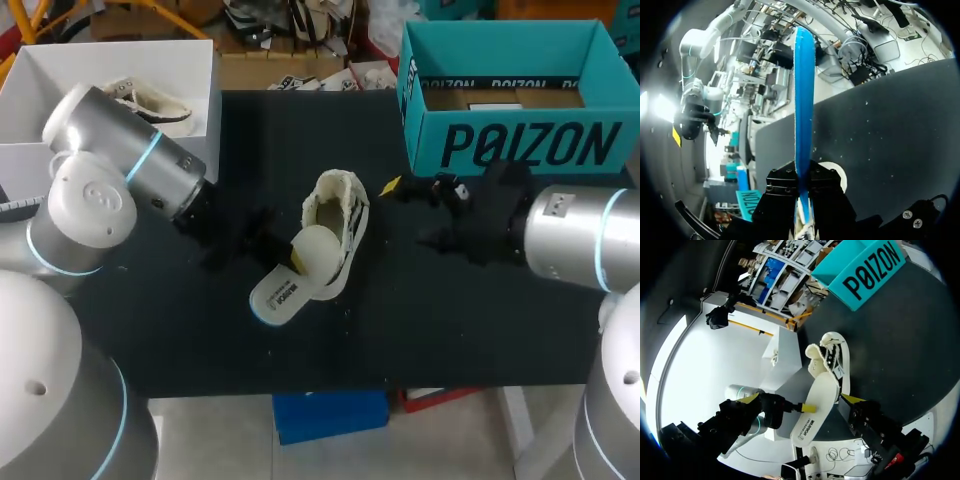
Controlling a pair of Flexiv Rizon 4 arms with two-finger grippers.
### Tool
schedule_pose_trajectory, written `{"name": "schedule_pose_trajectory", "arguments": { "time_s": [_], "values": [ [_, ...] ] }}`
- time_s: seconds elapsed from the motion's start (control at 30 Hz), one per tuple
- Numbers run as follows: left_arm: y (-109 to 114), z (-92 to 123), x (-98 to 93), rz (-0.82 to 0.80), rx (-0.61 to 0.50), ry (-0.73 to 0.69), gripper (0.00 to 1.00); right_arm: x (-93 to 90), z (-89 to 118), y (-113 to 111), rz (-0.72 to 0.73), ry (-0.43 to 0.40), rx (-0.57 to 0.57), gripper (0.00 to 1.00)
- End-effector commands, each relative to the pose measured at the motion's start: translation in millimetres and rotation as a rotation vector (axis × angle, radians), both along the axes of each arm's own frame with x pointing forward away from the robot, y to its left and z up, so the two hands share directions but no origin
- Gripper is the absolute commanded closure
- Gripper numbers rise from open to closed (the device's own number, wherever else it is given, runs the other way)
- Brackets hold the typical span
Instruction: Take the shoe out of the shoebox, open the shoe tongue, remove and reinsert the insole, then place the shoe into the shoebox
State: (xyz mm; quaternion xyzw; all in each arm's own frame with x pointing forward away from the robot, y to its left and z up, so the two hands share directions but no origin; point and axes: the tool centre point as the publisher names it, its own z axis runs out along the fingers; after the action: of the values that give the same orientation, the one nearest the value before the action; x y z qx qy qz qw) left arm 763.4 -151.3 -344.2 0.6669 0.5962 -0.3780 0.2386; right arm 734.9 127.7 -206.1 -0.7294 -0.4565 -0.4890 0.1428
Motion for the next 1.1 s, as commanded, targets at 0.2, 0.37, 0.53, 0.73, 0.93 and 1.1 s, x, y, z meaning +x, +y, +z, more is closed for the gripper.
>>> {"name": "schedule_pose_trajectory", "arguments": {
  "time_s": [0.2, 0.37, 0.53, 0.73, 0.93, 1.1],
  "values": [
    [-12, -6, 20.6, -0.019, 0.040, -0.008, 1.00, 0.2, 1, -6, 0.046, 0.026, 0.009, 0.00],
    [-18, -11, 29.2, -0.011, 0.053, -0.009, 1.00, 0.2, 1, -6, 0.046, 0.026, 0.009, 0.00],
    [-24, -17, 38.6, 0.000, 0.064, -0.008, 1.00, 0.2, 1, -6, 0.046, 0.026, 0.009, 0.00],
    [-32, -23, 49.6, 0.011, 0.076, -0.029, 1.00, 0.2, 1, -6, 0.046, 0.026, 0.009, 0.00],
    [-41, -30, 64.3, 0.025, 0.082, -0.057, 1.00, 0.2, 1, -6, 0.046, 0.026, 0.009, 0.00],
    [-47, -34, 76.2, 0.044, 0.090, -0.068, 1.00, 0.2, 1, -6, 0.046, 0.026, 0.009, 0.00]
  ]
}}
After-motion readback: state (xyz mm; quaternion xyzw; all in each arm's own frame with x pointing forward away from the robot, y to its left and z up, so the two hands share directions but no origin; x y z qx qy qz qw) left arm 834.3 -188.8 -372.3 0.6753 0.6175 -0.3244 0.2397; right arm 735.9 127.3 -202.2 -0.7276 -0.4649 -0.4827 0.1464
